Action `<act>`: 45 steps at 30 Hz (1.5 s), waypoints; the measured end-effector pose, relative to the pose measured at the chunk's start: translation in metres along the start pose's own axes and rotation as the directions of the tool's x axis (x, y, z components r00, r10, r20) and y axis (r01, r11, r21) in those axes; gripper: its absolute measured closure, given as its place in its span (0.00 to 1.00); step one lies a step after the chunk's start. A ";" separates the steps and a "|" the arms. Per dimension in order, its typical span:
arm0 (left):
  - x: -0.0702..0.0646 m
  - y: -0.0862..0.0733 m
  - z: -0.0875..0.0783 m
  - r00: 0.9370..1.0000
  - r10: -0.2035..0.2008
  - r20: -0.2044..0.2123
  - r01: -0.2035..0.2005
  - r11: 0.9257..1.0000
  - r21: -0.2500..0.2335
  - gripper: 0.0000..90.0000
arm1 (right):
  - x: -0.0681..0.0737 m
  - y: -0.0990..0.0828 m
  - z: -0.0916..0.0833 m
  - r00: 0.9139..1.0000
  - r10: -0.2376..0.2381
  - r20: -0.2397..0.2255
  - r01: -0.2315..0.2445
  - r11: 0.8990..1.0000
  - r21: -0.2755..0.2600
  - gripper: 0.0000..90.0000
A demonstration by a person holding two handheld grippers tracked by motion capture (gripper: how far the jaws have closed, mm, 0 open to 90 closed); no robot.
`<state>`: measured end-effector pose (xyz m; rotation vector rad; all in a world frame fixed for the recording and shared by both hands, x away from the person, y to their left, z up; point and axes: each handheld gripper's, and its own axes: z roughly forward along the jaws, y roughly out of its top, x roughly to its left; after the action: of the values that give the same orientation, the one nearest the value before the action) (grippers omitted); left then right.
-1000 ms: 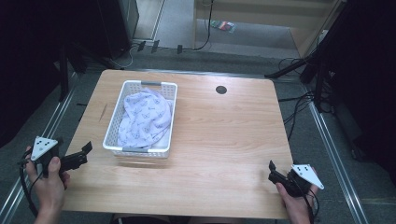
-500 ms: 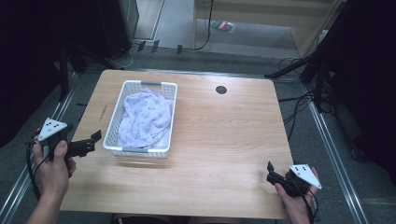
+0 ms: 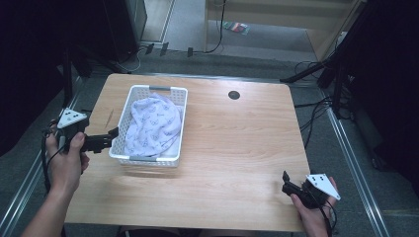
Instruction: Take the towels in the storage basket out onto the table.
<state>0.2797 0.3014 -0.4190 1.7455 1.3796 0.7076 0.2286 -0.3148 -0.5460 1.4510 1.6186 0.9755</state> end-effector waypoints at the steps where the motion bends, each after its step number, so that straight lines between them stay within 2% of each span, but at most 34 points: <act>1: -0.001 0.003 0.002 1.000 0.002 0.004 -0.002 1.000 0.008 0.00 | 0.000 0.000 0.000 1.000 -0.001 -0.001 0.001 1.000 0.000 0.07; 12: -0.012 0.029 0.025 1.000 -0.001 0.027 -0.001 0.998 0.070 0.00 | 0.000 0.000 0.000 1.000 0.001 -0.001 -0.001 1.000 0.003 0.07; 19: -0.021 0.043 0.039 0.999 0.017 0.043 -0.022 0.994 0.106 0.00 | 0.000 0.000 0.000 1.000 0.004 -0.002 -0.004 1.000 0.004 0.08; 24: -0.025 0.050 0.054 0.998 0.023 0.053 -0.031 0.987 0.156 0.00 | -0.001 0.000 0.000 1.000 0.003 -0.003 -0.003 1.000 0.003 0.08; 28: -0.027 0.052 0.064 0.998 0.018 0.062 -0.029 0.984 0.177 0.00 | -0.001 0.000 0.000 1.000 0.007 -0.002 -0.007 1.000 0.005 0.08; 31: -0.029 0.053 0.073 0.998 0.020 0.066 -0.033 0.979 0.203 0.00 | -0.001 0.000 0.000 1.000 0.010 -0.002 -0.010 1.000 0.005 0.08; 35: -0.032 0.052 0.086 0.997 0.004 0.079 -0.023 0.972 0.234 0.00 | -0.001 0.000 0.000 1.000 0.011 -0.003 -0.011 1.000 0.006 0.08; 36: -0.034 0.051 0.092 0.997 0.006 0.080 -0.026 0.967 0.255 0.00 | -0.001 0.000 0.000 1.000 0.010 -0.003 -0.010 1.000 0.007 0.08; 39: -0.037 0.050 0.098 0.997 -0.004 0.079 -0.017 0.963 0.269 0.00 | -0.001 0.000 0.000 1.000 0.010 -0.004 -0.010 1.000 0.007 0.08; 40: -0.038 0.049 0.103 0.996 0.001 0.087 -0.026 0.957 0.289 0.00 | -0.001 0.000 0.000 1.000 0.011 -0.005 -0.011 1.000 0.006 0.08; 41: -0.038 0.049 0.103 0.996 0.001 0.087 -0.026 0.957 0.289 0.00 | -0.001 0.000 0.000 1.000 0.011 -0.005 -0.011 1.000 0.006 0.08; 43: -0.040 0.047 0.110 0.996 -0.006 0.089 -0.021 0.952 0.305 0.00 | -0.001 0.000 0.000 1.000 0.011 -0.006 -0.011 1.000 0.006 0.08; 45: -0.041 0.046 0.117 0.996 -0.009 0.085 -0.020 0.944 0.328 0.00 | -0.001 0.000 0.000 1.000 0.010 -0.006 -0.010 1.000 0.006 0.08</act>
<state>0.3879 0.2291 -0.4409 2.0125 1.4991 0.4147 0.2290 -0.3157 -0.5460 1.4629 1.6211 0.9827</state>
